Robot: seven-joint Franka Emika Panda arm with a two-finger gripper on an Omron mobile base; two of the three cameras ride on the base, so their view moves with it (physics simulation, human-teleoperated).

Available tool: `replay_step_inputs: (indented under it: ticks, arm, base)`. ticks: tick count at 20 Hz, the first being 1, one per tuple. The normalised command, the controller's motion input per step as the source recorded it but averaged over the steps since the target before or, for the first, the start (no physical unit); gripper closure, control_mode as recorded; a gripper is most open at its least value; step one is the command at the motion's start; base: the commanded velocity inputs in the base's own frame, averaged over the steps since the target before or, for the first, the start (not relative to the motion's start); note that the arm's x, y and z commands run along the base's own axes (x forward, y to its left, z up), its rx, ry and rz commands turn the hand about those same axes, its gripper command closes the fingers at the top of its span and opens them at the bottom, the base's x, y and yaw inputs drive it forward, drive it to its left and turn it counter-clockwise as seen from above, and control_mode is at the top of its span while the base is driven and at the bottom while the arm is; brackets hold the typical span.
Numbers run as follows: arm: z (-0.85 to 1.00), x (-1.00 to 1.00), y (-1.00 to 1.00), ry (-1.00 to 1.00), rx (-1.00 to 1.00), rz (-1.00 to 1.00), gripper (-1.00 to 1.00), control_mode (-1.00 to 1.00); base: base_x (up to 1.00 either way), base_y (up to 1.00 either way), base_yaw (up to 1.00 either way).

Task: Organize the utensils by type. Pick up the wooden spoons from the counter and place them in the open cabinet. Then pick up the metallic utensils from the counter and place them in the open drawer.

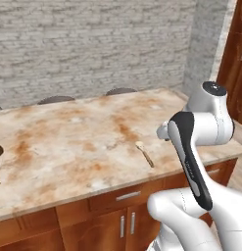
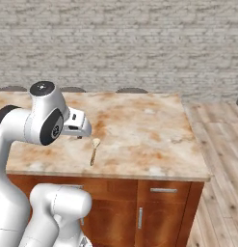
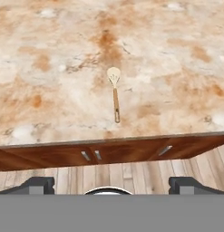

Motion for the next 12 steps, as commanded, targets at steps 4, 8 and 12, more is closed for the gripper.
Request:
replay_step_inputs:
  ticks: [4, 8, 12]
  arm:
    - [0.0, 0.0, 0.0, 0.0, 0.0, 0.0, -1.0, 1.0]
    - [0.0, 0.0, 0.0, 0.0, 0.0, 0.0, -1.0, 1.0]
    - [0.0, 0.0, 0.0, 0.0, 0.0, 0.0, -1.0, 1.0]
  base:
    - [0.11, 0.0, 0.26]
    - [0.02, -0.24, 0.11]
    - [0.1, -0.28, 0.03]
